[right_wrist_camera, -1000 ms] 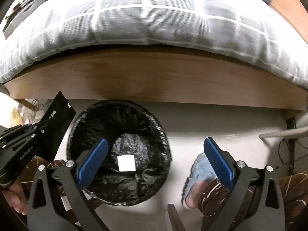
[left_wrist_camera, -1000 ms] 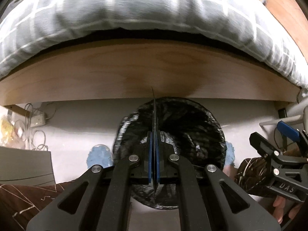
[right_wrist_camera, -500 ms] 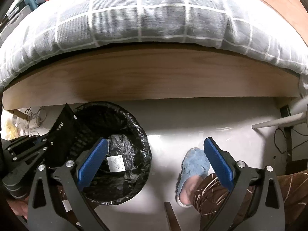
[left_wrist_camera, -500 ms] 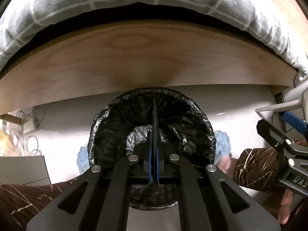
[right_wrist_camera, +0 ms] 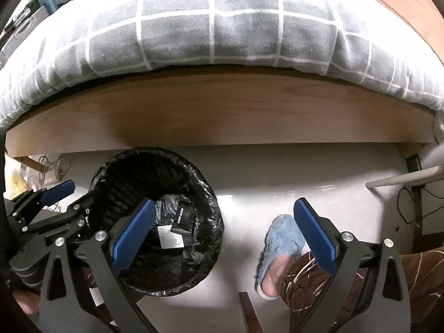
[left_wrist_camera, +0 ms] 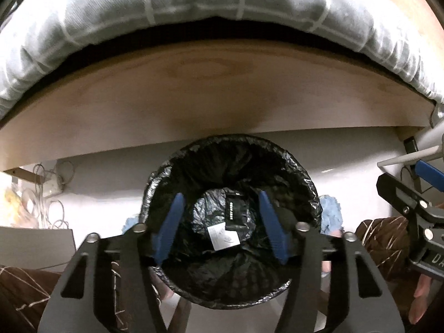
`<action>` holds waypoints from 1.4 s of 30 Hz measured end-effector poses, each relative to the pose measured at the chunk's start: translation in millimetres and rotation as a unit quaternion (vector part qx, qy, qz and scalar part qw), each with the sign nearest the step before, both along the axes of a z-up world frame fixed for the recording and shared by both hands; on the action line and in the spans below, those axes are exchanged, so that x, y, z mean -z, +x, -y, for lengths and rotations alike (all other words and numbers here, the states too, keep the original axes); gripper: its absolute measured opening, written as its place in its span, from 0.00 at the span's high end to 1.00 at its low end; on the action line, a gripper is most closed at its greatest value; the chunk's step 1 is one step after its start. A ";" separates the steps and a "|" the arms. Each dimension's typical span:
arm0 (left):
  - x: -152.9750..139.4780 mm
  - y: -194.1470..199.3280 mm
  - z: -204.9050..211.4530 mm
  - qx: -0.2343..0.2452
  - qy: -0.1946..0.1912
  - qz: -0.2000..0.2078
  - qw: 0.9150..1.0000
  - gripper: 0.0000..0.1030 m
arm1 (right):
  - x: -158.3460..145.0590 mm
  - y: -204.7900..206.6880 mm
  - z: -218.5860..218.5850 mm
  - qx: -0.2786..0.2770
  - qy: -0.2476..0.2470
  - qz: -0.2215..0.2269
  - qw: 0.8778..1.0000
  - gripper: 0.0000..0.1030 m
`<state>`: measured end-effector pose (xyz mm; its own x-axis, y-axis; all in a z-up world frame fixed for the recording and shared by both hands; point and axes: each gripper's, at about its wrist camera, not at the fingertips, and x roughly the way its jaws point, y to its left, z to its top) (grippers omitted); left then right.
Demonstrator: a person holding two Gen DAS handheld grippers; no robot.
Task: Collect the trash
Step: 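Move both tools back up over the trash on the bed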
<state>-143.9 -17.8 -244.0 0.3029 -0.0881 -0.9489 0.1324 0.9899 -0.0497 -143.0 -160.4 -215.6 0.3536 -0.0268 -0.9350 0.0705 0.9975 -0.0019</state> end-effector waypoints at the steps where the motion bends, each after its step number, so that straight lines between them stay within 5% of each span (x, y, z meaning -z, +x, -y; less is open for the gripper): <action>1: -4.1 -0.5 -1.6 -0.002 -0.003 0.005 1.000 0.30 | -3.1 0.2 -1.1 -0.001 0.001 0.004 1.000 0.07; 4: -21.0 -2.2 -7.4 -0.006 -0.008 0.031 0.999 0.14 | -13.7 1.0 -5.0 -0.008 -0.001 0.019 1.000 0.07; 9: -38.2 -1.1 -16.4 -0.009 0.003 0.047 0.999 0.07 | -34.4 3.9 -11.7 -0.020 -0.014 0.049 0.998 0.07; 42: -172.7 29.4 -23.0 -0.052 -0.006 0.174 0.983 0.05 | -171.8 35.7 -2.5 -0.031 -0.023 0.225 0.974 0.07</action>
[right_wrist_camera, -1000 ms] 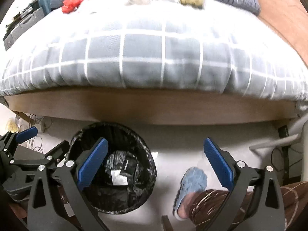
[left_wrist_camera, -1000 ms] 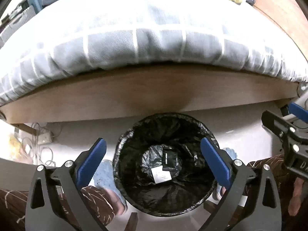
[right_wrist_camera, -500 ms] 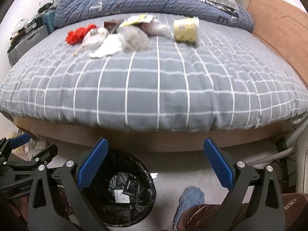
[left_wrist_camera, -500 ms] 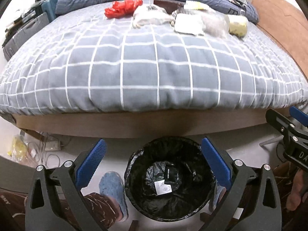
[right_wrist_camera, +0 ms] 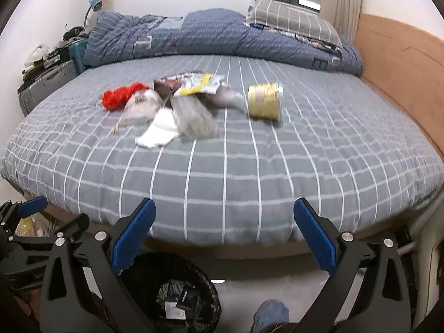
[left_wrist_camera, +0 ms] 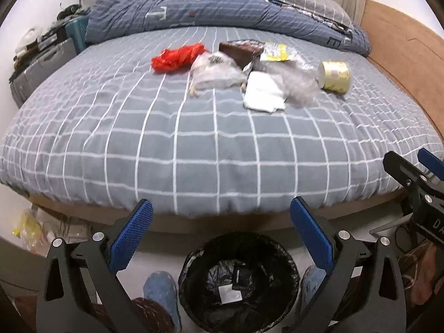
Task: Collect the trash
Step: 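Move both tools back up over the trash on the bed, then grasp the white tissue with the left tool while the right tool grasps the yellow tub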
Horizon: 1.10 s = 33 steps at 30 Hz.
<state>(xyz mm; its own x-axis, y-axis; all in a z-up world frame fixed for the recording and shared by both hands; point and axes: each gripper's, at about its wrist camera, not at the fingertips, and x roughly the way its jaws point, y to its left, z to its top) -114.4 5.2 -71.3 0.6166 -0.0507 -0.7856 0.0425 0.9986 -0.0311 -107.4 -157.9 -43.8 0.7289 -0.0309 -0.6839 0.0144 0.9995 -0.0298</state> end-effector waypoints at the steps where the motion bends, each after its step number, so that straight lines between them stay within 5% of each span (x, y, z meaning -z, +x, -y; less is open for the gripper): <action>1: -2.0 3.1 1.6 0.000 0.000 0.001 1.000 0.05 | -3.0 4.2 2.2 0.000 0.003 0.003 1.000 0.07; 11: -16.7 55.0 19.1 0.020 -0.008 0.014 1.000 0.06 | -8.8 49.8 23.3 0.001 0.001 0.012 1.000 0.07; 33: 26.5 187.7 65.9 0.071 0.017 -0.035 0.997 0.13 | 11.9 201.4 84.2 0.046 -0.007 -0.008 0.999 0.11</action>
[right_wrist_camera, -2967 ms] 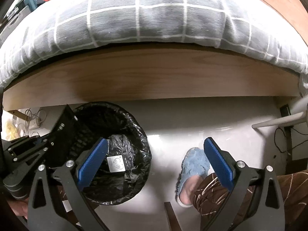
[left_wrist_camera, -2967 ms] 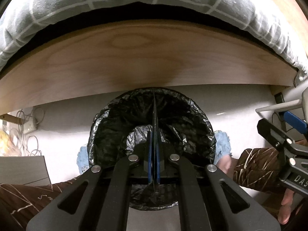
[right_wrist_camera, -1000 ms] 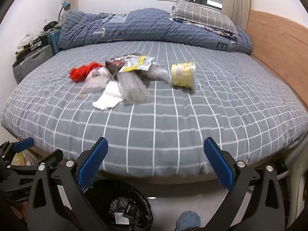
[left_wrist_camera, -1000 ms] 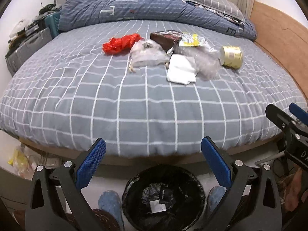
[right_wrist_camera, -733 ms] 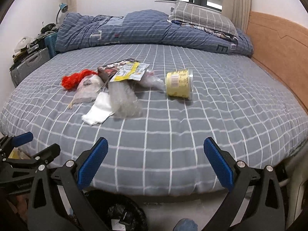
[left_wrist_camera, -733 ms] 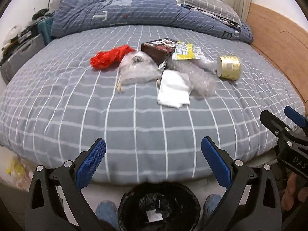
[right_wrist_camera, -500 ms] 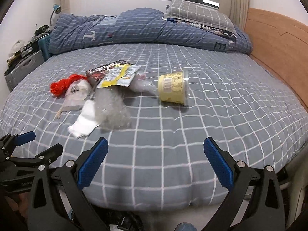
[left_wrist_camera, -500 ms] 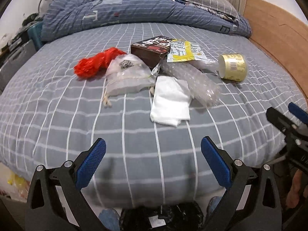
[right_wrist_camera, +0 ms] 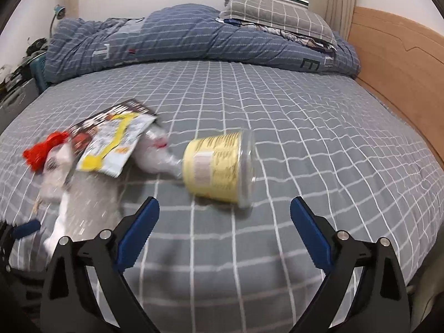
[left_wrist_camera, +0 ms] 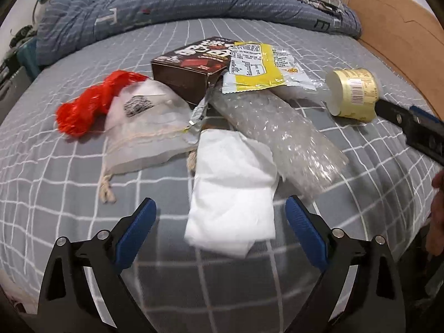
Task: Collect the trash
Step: 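Grasp the white tissue with the left tool while the right tool grasps the yellow tub, then lift the white tissue with the left tool while the right tool lifts the yellow tub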
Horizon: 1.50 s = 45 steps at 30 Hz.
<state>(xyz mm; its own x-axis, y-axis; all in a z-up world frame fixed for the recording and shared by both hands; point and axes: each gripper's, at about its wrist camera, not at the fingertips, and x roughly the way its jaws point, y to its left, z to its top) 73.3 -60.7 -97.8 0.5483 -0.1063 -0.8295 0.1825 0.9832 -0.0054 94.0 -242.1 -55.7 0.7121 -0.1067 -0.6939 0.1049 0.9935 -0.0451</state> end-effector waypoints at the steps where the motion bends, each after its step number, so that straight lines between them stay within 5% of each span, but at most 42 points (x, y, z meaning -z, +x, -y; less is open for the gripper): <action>1: 2.0 4.4 1.6 0.002 -0.001 -0.004 1.000 0.17 | 1.8 7.2 1.8 0.001 0.004 -0.002 1.000 0.11; 5: 6.8 17.9 3.5 -0.002 -0.007 -0.014 1.000 0.28 | 11.1 29.4 1.4 -0.003 0.009 -0.009 1.000 0.16; 10: 10.7 22.5 4.5 0.007 -0.019 -0.028 0.999 0.52 | 29.0 53.8 -3.6 -0.001 0.002 -0.034 0.999 0.22; 12: 11.1 22.3 3.4 0.006 -0.027 -0.034 0.999 0.59 | 33.6 59.3 -3.9 0.001 0.003 -0.038 0.999 0.33; 16: 8.0 21.7 -1.1 0.009 -0.028 -0.035 0.999 0.81 | 35.4 61.4 -4.3 0.007 0.003 -0.039 0.999 0.34; 45: -34.4 1.6 -33.2 -0.014 -0.014 0.017 1.000 0.86 | -4.0 27.1 -23.3 -0.002 -0.012 0.005 1.000 0.35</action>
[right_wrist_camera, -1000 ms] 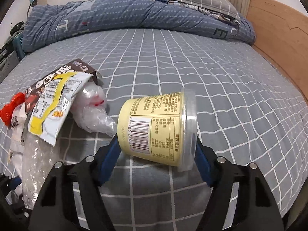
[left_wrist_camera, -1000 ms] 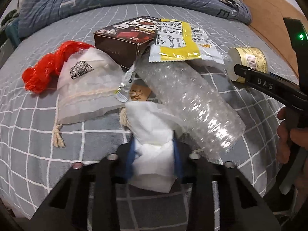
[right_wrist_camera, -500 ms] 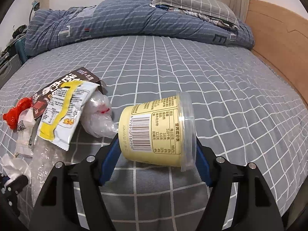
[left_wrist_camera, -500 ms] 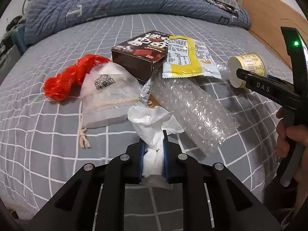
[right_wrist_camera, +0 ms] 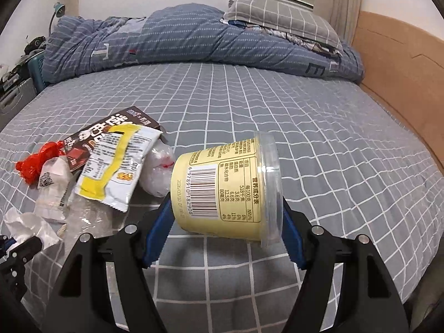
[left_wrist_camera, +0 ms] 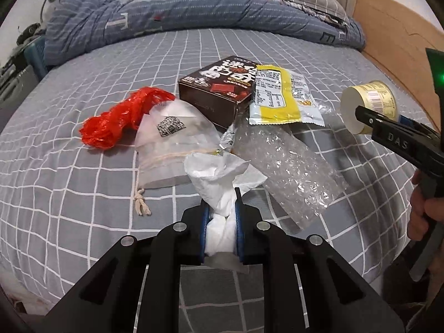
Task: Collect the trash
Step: 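Lift the white tissue with the left tool while the right tool lifts the yellow tub, then carry the white tissue and yellow tub off the bed over the floor bin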
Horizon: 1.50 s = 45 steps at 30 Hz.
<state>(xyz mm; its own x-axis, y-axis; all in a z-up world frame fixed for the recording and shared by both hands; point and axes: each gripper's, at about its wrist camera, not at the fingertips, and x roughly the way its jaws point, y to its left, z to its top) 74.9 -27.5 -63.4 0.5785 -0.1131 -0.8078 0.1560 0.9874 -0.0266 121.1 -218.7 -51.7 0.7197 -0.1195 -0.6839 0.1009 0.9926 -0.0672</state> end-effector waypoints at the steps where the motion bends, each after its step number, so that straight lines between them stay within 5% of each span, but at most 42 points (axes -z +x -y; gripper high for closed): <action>1: -0.9 -0.4 -1.2 -0.001 0.000 0.001 1.000 0.86 | -1.4 -2.4 -1.3 0.000 0.000 0.002 1.000 0.35; 45: -26.4 -80.3 -25.4 -0.020 -0.035 0.030 0.999 0.86 | -35.3 -120.5 -64.0 -0.045 0.001 0.033 0.998 0.35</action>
